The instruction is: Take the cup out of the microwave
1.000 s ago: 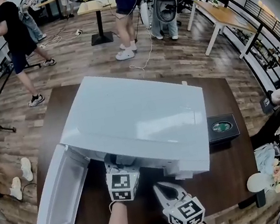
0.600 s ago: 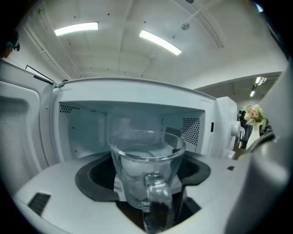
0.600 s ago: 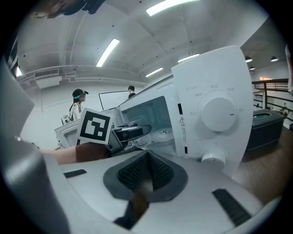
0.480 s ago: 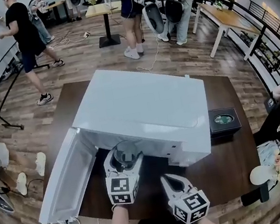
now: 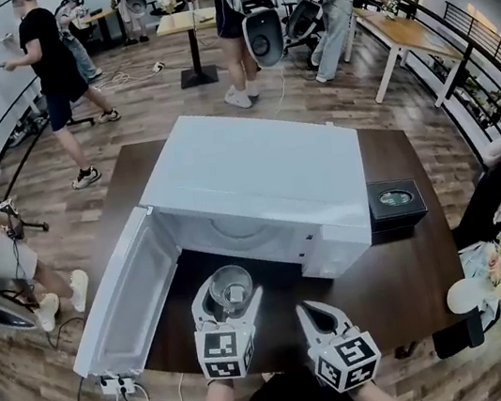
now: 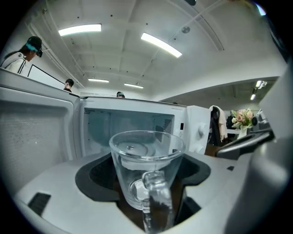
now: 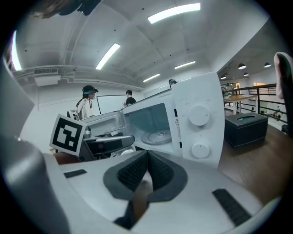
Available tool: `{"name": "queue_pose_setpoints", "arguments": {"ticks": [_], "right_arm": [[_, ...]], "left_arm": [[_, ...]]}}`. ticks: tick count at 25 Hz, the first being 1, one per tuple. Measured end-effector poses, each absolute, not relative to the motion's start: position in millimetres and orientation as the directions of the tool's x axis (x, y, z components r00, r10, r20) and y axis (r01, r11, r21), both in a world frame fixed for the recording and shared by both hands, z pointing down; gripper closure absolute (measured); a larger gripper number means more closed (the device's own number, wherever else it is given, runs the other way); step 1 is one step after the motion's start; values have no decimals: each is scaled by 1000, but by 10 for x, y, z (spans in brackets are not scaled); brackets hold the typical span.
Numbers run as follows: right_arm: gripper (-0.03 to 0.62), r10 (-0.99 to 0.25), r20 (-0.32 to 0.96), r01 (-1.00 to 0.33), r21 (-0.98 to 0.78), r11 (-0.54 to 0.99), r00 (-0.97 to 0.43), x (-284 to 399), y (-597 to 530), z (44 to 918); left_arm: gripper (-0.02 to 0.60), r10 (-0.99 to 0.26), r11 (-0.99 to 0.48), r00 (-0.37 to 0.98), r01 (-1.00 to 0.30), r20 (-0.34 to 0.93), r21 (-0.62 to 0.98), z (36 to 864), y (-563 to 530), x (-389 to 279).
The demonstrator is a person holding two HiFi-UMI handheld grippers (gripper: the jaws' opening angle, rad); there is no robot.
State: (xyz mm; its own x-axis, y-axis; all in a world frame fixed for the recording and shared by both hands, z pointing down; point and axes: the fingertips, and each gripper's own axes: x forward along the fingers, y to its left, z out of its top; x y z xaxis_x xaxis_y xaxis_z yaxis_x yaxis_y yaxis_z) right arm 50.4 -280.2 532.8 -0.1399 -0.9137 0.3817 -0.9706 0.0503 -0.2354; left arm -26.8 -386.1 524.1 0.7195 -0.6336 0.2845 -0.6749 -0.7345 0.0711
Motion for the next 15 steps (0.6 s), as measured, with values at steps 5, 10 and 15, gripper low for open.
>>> {"name": "queue_pose_setpoints", "arguments": {"ticks": [5,10,15], "right_arm": [[599,-921,367,-973,-228,47,-130,576,-2682,5283],[600,-929,341,-978,-192,78,-141,721,-2630,5175],[600,-935,319,-982,-148,116,-158,873,-2546,4973]], "left_arm": [[201,-630,-732,724,-675,281,97,5169,-3587,-308],[201,-643,-720,715,-686,275,99,5032,-3394,-308],[201,-653,-716,715,-690,250,101,4834,-3164,-263]]}}
